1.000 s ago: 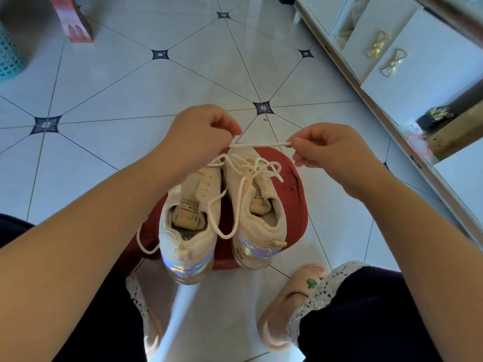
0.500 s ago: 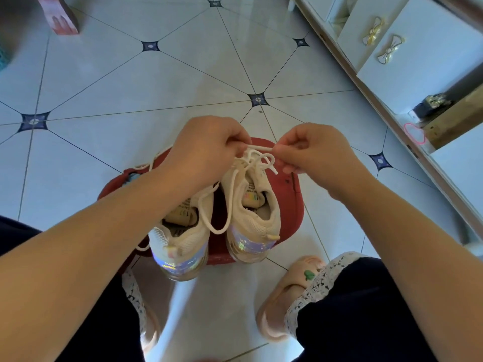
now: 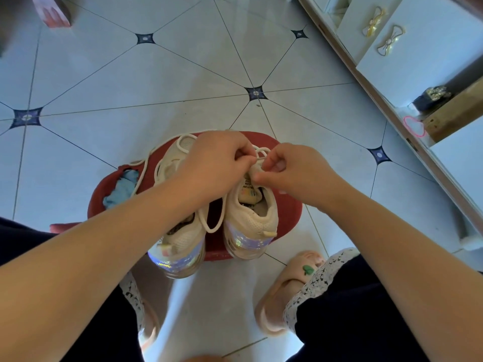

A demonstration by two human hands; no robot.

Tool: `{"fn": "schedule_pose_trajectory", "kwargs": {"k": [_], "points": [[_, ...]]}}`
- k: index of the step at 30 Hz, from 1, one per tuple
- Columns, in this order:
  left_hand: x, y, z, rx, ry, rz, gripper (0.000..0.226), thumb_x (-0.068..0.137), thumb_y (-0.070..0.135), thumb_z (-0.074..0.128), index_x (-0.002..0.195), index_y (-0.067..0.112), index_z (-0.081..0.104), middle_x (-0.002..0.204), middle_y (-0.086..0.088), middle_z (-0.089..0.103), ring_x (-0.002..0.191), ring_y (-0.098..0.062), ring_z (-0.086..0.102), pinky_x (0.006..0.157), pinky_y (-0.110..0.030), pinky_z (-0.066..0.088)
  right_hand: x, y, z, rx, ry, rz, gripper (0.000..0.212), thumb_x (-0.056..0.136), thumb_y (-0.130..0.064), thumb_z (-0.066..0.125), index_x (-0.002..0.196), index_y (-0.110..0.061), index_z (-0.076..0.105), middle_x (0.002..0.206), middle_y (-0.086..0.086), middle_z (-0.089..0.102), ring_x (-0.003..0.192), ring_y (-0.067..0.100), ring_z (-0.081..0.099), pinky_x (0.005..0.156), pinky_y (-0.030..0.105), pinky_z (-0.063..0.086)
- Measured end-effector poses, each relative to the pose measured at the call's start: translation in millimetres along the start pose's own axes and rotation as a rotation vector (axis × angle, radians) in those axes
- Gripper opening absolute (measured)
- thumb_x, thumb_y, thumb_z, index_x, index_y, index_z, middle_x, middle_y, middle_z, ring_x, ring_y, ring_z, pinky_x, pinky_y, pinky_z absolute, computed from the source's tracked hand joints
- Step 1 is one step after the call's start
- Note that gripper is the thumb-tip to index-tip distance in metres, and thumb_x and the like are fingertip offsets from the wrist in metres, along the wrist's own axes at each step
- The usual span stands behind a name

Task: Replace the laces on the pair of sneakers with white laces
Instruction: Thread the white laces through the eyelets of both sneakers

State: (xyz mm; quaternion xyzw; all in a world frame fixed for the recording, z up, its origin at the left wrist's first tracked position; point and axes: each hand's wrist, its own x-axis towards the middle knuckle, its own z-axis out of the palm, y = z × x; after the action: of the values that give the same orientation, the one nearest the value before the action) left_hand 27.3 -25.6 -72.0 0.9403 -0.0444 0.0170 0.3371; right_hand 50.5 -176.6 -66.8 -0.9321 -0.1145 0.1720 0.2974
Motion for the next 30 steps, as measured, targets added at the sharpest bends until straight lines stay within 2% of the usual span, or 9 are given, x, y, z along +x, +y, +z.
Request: {"fn": "schedule_pose_trajectory", "kwargs": {"k": [3, 6, 8, 10, 13, 15, 21, 25, 30], "points": [[-0.4, -0.7, 3.0, 0.005, 0.002, -0.005, 0.009, 0.085, 0.023, 0.058, 0.089, 0.022, 0.066, 0.070, 0.021, 0.049, 0.066, 0.003, 0.046, 0.059, -0.003, 0.032, 0.4, -3.7, 7.8, -0.062, 0.037, -0.020, 0.019, 0.075, -0.038, 0.071, 0.076, -0.021, 0.063, 0.064, -0.009, 0.058, 0.070, 0.011, 0.061, 0.072, 0.033, 0.052], [-0.7, -2.3, 5.0, 0.002, -0.015, 0.000, 0.008, 0.084, 0.021, 0.059, 0.088, 0.020, 0.066, 0.077, 0.015, 0.055, 0.071, 0.000, 0.050, 0.060, -0.013, 0.034, 0.4, -2.6, 6.3, -0.024, 0.070, -0.006, 0.018, 0.077, -0.031, 0.068, 0.065, -0.018, 0.067, 0.064, 0.002, 0.067, 0.068, 0.018, 0.065, 0.073, 0.037, 0.055], [-1.1, -4.1, 7.1, 0.000, -0.032, -0.009, 0.008, 0.084, 0.021, 0.059, 0.088, 0.020, 0.066, 0.079, 0.013, 0.058, 0.076, -0.003, 0.053, 0.069, -0.017, 0.038, 0.6, 0.5, 5.5, 0.094, 0.055, 0.044, 0.018, 0.079, -0.024, 0.066, 0.070, -0.008, 0.070, 0.071, 0.011, 0.070, 0.070, 0.023, 0.068, 0.074, 0.040, 0.057], [-1.4, -5.1, 9.0, -0.010, -0.047, -0.019, 0.007, 0.084, 0.021, 0.059, 0.087, 0.020, 0.065, 0.080, 0.011, 0.060, 0.079, -0.006, 0.056, 0.072, -0.021, 0.042, 0.5, 3.8, 5.0, 0.290, 0.024, 0.131, 0.011, 0.080, -0.017, 0.066, 0.072, -0.010, 0.070, 0.073, 0.008, 0.071, 0.071, 0.020, 0.070, 0.071, 0.034, 0.059], [-1.1, -5.9, 11.9, 0.024, -0.055, -0.020, 0.005, 0.084, 0.022, 0.058, 0.083, 0.022, 0.063, 0.079, 0.011, 0.058, 0.080, -0.007, 0.054, 0.069, -0.021, 0.039, -1.1, 8.0, 5.9, 0.522, -0.021, 0.213, 0.009, 0.081, -0.011, 0.065, 0.074, -0.015, 0.068, 0.074, 0.004, 0.071, 0.071, 0.012, 0.069, 0.065, 0.023, 0.058], [-0.4, -6.7, 13.4, 0.056, -0.053, -0.019, 0.006, 0.084, 0.023, 0.058, 0.079, 0.024, 0.060, 0.074, 0.013, 0.055, 0.078, -0.007, 0.053, 0.065, -0.020, 0.034, -2.1, 9.7, 7.0, 0.601, -0.042, 0.243, 0.004, 0.082, -0.011, 0.065, 0.081, -0.013, 0.068, 0.078, 0.005, 0.072, 0.073, 0.013, 0.070, 0.068, 0.024, 0.058], [2.0, -7.3, 14.8, 0.122, -0.047, -0.008, 0.007, 0.083, 0.025, 0.057, 0.076, 0.026, 0.056, 0.069, 0.012, 0.052, 0.072, -0.010, 0.051, 0.055, -0.021, 0.029, -1.5, 10.9, 9.0, 0.661, -0.044, 0.258, 0.008, 0.083, -0.010, 0.065, 0.089, -0.014, 0.067, 0.085, 0.008, 0.072, 0.078, 0.015, 0.070, 0.072, 0.026, 0.058], [3.1, -7.5, 13.6, 0.128, -0.073, -0.004, 0.006, 0.081, 0.024, 0.057, 0.080, 0.021, 0.063, 0.070, 0.007, 0.057, 0.071, -0.012, 0.052, 0.060, -0.023, 0.033, -1.2, 12.0, 10.9, 0.695, -0.043, 0.257, 0.010, 0.083, -0.009, 0.064, 0.092, -0.011, 0.067, 0.087, 0.009, 0.072, 0.079, 0.016, 0.069, 0.074, 0.027, 0.058], [3.8, -2.0, 7.5, 0.164, -0.133, 0.050, 0.009, 0.080, 0.020, 0.056, 0.076, 0.018, 0.064, 0.069, 0.001, 0.061, 0.071, -0.017, 0.055, 0.062, -0.028, 0.038, -2.9, 13.1, 11.8, 0.722, -0.048, 0.234, 0.012, 0.084, -0.009, 0.064, 0.095, -0.008, 0.068, 0.086, 0.007, 0.072, 0.074, 0.010, 0.069, 0.070, 0.022, 0.057]]}}
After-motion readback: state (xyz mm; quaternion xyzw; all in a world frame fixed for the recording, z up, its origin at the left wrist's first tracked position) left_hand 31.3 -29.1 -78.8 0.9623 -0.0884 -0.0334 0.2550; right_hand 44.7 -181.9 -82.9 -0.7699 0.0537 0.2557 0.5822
